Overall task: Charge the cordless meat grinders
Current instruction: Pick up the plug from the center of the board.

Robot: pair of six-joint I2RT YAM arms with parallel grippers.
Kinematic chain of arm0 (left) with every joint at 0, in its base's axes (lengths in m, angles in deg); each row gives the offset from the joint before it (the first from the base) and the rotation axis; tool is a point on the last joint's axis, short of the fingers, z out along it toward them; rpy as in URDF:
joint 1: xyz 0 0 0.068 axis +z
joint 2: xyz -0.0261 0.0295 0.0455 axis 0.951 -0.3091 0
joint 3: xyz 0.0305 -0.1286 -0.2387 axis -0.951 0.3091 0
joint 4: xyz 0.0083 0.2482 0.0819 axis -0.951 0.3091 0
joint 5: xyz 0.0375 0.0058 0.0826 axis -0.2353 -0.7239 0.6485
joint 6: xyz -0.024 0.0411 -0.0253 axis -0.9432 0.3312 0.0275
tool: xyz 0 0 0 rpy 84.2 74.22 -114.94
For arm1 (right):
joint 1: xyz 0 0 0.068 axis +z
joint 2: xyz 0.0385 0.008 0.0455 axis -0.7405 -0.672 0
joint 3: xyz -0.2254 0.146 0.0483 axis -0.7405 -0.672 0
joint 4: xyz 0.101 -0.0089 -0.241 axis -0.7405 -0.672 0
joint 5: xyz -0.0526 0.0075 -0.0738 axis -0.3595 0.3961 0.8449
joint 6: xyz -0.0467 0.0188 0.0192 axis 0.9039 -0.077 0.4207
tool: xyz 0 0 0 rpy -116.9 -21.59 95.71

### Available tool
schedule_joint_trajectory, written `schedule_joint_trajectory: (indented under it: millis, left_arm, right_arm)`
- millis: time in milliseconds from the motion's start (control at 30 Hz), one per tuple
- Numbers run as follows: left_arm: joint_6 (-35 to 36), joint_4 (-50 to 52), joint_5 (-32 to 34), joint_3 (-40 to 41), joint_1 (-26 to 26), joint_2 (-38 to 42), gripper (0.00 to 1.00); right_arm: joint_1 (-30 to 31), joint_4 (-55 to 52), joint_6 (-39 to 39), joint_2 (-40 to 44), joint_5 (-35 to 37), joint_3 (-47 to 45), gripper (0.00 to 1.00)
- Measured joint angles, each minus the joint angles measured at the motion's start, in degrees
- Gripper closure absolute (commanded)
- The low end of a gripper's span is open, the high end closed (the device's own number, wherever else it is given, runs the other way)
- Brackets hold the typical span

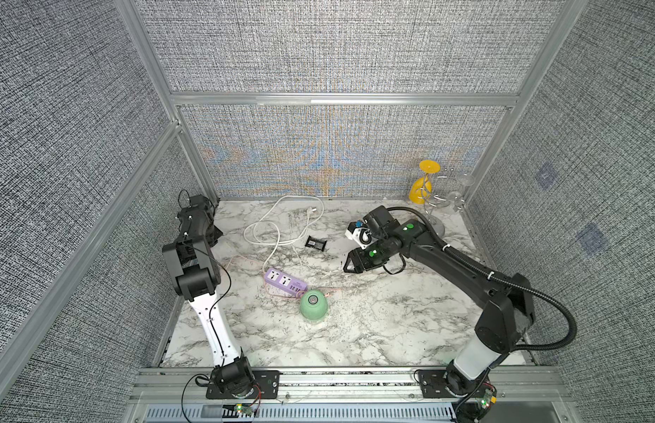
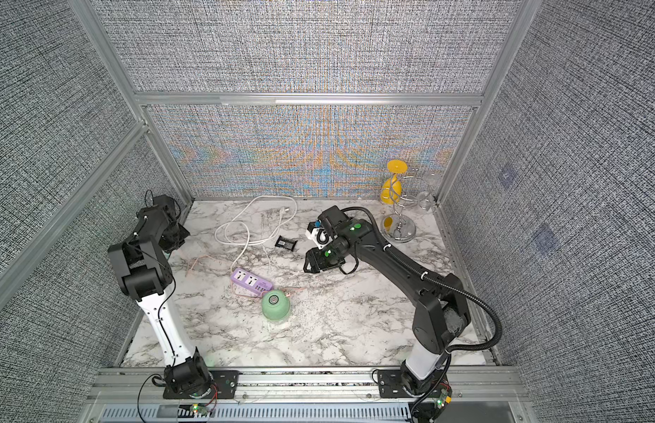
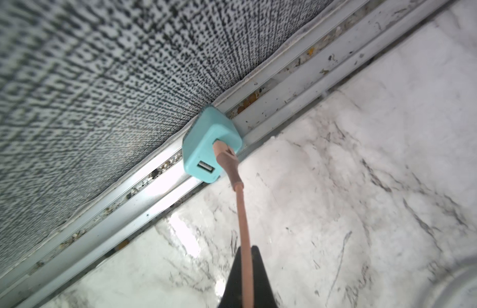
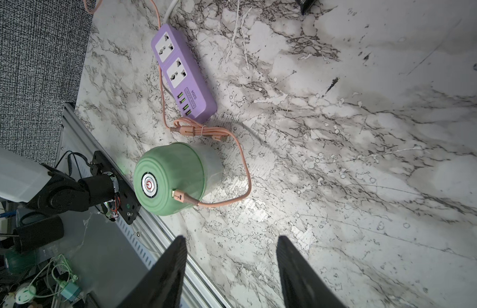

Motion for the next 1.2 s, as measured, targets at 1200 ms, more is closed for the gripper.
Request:
schedule_joint_trajectory:
  millis: [1200]
  left_arm:
    - [7.2, 1.4, 3.2, 25.6, -33.5, 50.4, 1.00]
  right_arm:
    - [-15.9, 25.7, -11.0, 15.6, -33.0, -21.9, 0.31]
